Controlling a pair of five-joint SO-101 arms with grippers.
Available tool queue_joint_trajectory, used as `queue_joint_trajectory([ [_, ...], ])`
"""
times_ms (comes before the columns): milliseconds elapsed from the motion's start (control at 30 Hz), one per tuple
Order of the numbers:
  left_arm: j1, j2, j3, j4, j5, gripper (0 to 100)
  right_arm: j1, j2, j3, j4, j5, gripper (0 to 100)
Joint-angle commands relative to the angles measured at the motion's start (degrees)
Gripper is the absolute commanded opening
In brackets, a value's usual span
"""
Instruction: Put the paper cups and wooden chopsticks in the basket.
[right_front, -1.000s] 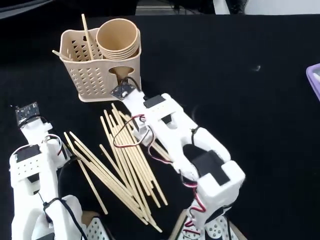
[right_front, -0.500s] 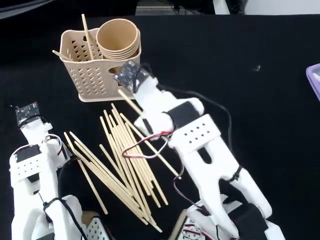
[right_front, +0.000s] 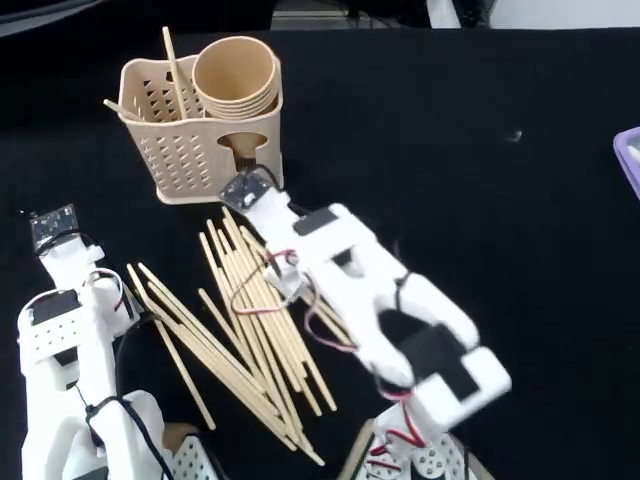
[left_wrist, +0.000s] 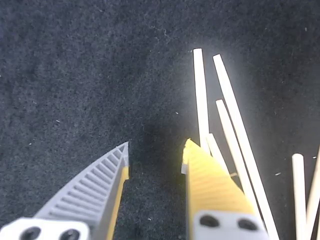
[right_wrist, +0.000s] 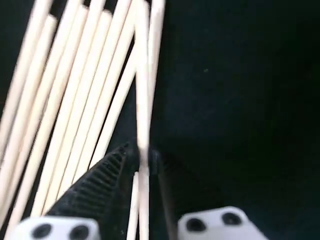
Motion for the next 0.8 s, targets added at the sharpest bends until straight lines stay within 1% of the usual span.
queue_joint_trajectory([
  [0,0.57,-1.32,-0.48,-0.62,0.62,17,-0.79,5.85,-9.54,5.8,0.44,10.7],
  [200,0.57,-1.32,-0.48,-0.62,0.62,17,-0.79,11.74,-12.7,6.59,0.53,7.4],
  [300,0.57,-1.32,-0.48,-0.62,0.62,17,-0.88,12.88,-12.7,6.68,2.9,0.6],
  [400,0.57,-1.32,-0.48,-0.62,0.62,17,-0.53,11.03,-12.53,7.47,3.6,1.0],
  [467,0.57,-1.32,-0.48,-0.62,0.62,17,-0.35,6.99,-12.79,10.11,3.96,1.0],
  [767,0.57,-1.32,-0.57,-0.62,0.62,17,-0.88,-20.35,-14.37,20.13,4.04,1.0],
])
